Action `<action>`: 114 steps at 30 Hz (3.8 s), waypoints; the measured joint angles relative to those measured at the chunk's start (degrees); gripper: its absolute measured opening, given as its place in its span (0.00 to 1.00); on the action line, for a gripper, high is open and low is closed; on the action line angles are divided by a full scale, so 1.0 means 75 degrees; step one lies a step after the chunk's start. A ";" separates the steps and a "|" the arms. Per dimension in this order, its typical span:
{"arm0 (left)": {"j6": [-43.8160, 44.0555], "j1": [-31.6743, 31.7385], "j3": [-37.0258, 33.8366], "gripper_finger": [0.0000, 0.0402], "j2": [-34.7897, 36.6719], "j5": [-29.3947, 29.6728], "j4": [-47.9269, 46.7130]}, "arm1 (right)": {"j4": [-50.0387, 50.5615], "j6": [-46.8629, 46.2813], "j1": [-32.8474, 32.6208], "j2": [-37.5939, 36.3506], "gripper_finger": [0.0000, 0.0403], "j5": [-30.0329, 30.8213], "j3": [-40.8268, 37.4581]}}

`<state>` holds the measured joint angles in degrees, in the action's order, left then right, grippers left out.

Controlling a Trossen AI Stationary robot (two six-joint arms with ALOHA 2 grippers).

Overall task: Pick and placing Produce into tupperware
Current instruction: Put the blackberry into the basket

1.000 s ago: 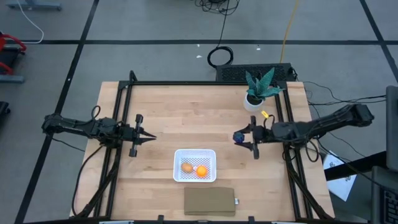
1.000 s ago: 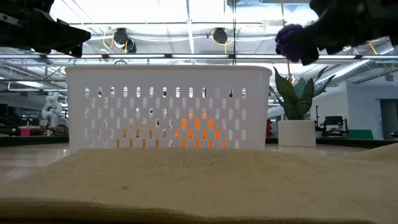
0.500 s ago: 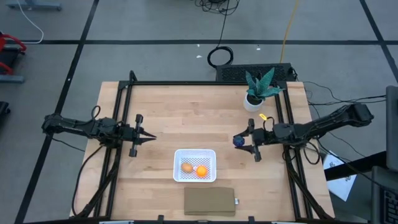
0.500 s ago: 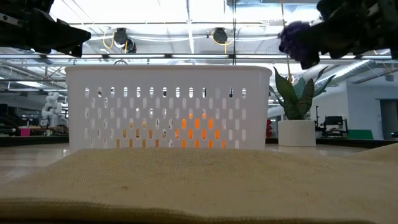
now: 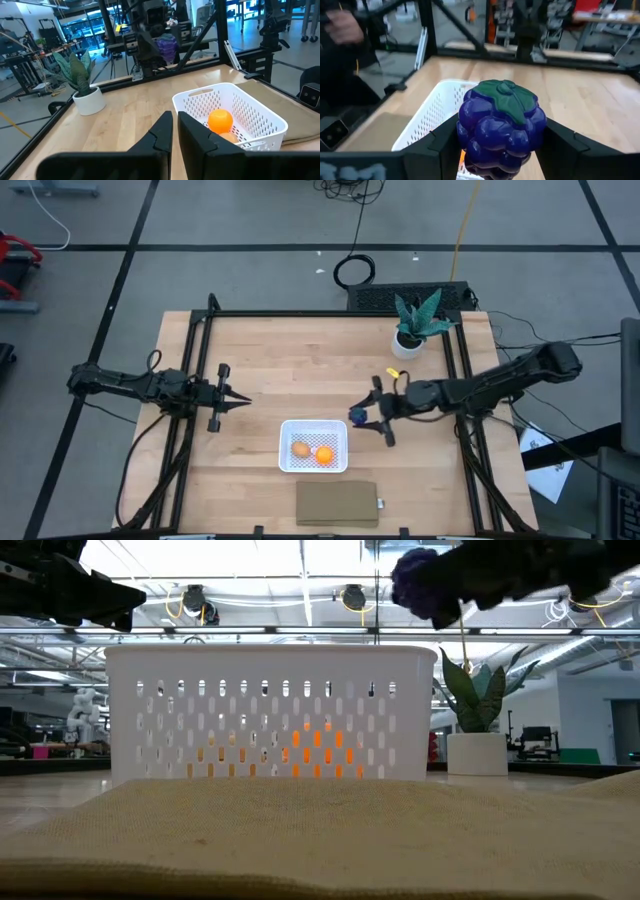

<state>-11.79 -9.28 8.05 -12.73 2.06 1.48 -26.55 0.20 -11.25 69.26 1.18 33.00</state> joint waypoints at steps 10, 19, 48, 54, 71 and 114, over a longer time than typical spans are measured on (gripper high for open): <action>0.0030 0.0000 0.0000 0.08 0.0000 0.0001 0.0001 | 0.1513 0.0214 0.0019 0.1039 0.49 -0.0601 0.1994; 0.0035 0.0001 0.0000 0.08 0.0000 -0.0001 0.0002 | 0.2303 0.0250 0.0064 0.1763 0.49 -0.0855 0.3024; 0.0035 -0.0002 0.0000 0.08 0.0000 -0.0002 -0.0003 | 0.3527 0.0274 0.0205 0.2360 0.49 -0.1424 0.4437; 0.0035 -0.0001 0.0000 0.08 0.0000 -0.0002 0.0000 | 0.3522 0.0271 0.0205 0.2360 0.49 -0.1424 0.4437; 0.0015 0.0001 0.0000 0.08 0.0000 -0.0002 0.0003 | 0.3461 0.0062 0.0392 0.2357 0.49 -0.1418 0.4437; 0.0055 -0.0002 0.0003 0.08 -0.0204 0.0132 0.0006 | 1.1006 -0.0875 0.0036 0.5339 0.49 -0.1354 1.0137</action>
<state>-11.38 -9.30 8.07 -14.26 3.05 1.52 56.00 -6.36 -10.98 109.30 -8.97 109.03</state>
